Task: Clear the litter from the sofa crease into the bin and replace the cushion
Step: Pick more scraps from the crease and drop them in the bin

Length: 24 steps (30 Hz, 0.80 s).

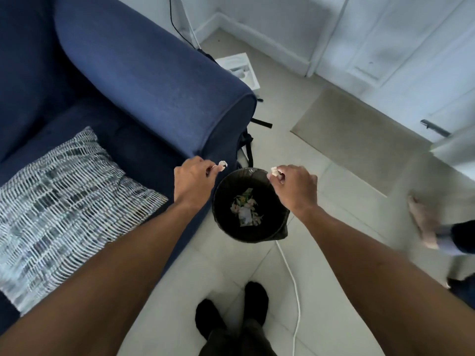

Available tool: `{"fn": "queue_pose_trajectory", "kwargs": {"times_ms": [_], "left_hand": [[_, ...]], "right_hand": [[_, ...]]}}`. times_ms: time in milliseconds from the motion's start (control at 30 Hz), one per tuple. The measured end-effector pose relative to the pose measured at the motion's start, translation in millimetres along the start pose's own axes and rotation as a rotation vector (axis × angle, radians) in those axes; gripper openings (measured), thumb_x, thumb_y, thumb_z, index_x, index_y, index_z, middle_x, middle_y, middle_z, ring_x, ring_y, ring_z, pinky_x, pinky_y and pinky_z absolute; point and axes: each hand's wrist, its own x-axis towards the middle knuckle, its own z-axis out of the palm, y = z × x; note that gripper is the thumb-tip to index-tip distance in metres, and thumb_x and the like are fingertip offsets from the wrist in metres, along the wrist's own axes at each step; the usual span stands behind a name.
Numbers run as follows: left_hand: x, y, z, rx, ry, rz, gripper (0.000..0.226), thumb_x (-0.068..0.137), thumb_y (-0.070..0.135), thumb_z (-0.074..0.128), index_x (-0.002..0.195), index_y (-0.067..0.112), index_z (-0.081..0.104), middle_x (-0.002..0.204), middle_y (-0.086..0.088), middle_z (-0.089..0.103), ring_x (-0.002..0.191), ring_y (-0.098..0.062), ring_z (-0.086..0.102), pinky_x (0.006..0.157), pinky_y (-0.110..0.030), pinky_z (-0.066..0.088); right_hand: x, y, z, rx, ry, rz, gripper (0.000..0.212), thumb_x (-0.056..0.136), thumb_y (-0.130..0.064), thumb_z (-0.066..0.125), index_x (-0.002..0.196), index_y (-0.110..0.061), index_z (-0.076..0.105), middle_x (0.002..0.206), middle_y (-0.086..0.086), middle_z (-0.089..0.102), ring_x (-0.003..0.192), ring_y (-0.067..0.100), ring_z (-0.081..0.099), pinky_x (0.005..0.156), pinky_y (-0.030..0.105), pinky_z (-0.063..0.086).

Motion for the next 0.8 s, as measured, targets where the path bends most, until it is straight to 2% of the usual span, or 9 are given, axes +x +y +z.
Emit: {"fn": "queue_pose_trajectory", "kwargs": {"times_ms": [200, 333, 433, 533, 600, 800], "left_hand": [[-10, -13, 12, -0.012, -0.013, -0.028, 0.025, 0.096, 0.031, 0.064, 0.093, 0.009, 0.076, 0.091, -0.01, 0.068, 0.085, -0.03, 0.06, 0.08, -0.051, 0.048], [-12, -16, 13, -0.008, -0.012, -0.04, 0.027, 0.096, 0.033, 0.063, 0.094, 0.01, 0.076, 0.092, -0.01, 0.068, 0.086, -0.03, 0.06, 0.081, -0.051, 0.047], [-12, -18, 12, -0.008, -0.008, -0.046, 0.028, 0.096, 0.034, 0.063, 0.092, 0.009, 0.076, 0.09, -0.01, 0.068, 0.086, -0.028, 0.06, 0.082, -0.05, 0.047], [-11, -20, 11, -0.005, 0.001, -0.05, 0.03, 0.096, 0.035, 0.063, 0.091, 0.009, 0.076, 0.089, -0.009, 0.067, 0.085, -0.027, 0.06, 0.082, -0.05, 0.047], [-12, -19, 11, 0.001, 0.006, -0.046, 0.03, 0.096, 0.035, 0.063, 0.09, 0.009, 0.076, 0.088, -0.009, 0.067, 0.084, -0.027, 0.06, 0.082, -0.05, 0.048], [-16, -17, 13, 0.004, -0.007, -0.036, 0.028, 0.096, 0.034, 0.063, 0.091, 0.01, 0.076, 0.09, -0.006, 0.068, 0.085, -0.025, 0.06, 0.083, -0.049, 0.047]], "right_hand": [[-7, 7, 24, -0.007, -0.112, 0.024, 0.031, 0.091, -0.048, 0.056, 0.103, -0.023, 0.07, 0.087, -0.001, 0.066, 0.086, 0.025, 0.057, 0.079, 0.042, 0.039], [-6, 8, 28, -0.006, -0.154, 0.04, 0.033, 0.09, -0.051, 0.054, 0.096, -0.021, 0.068, 0.085, 0.0, 0.067, 0.088, 0.027, 0.059, 0.08, 0.043, 0.041], [-6, 7, 27, -0.013, -0.216, 0.069, 0.045, 0.086, -0.06, 0.052, 0.115, -0.027, 0.064, 0.099, -0.001, 0.07, 0.1, 0.028, 0.059, 0.086, 0.045, 0.041], [-5, 8, 26, -0.048, -0.316, 0.072, 0.064, 0.084, -0.068, 0.05, 0.136, -0.029, 0.047, 0.111, -0.002, 0.068, 0.112, 0.026, 0.055, 0.089, 0.046, 0.038], [-4, 8, 24, -0.047, -0.33, 0.077, 0.069, 0.084, -0.069, 0.05, 0.139, -0.029, 0.043, 0.112, -0.002, 0.067, 0.113, 0.026, 0.054, 0.09, 0.047, 0.038], [-6, 8, 17, -0.038, -0.319, 0.073, 0.07, 0.083, -0.07, 0.05, 0.138, -0.027, 0.044, 0.112, -0.001, 0.065, 0.112, 0.026, 0.054, 0.092, 0.048, 0.04]]}}
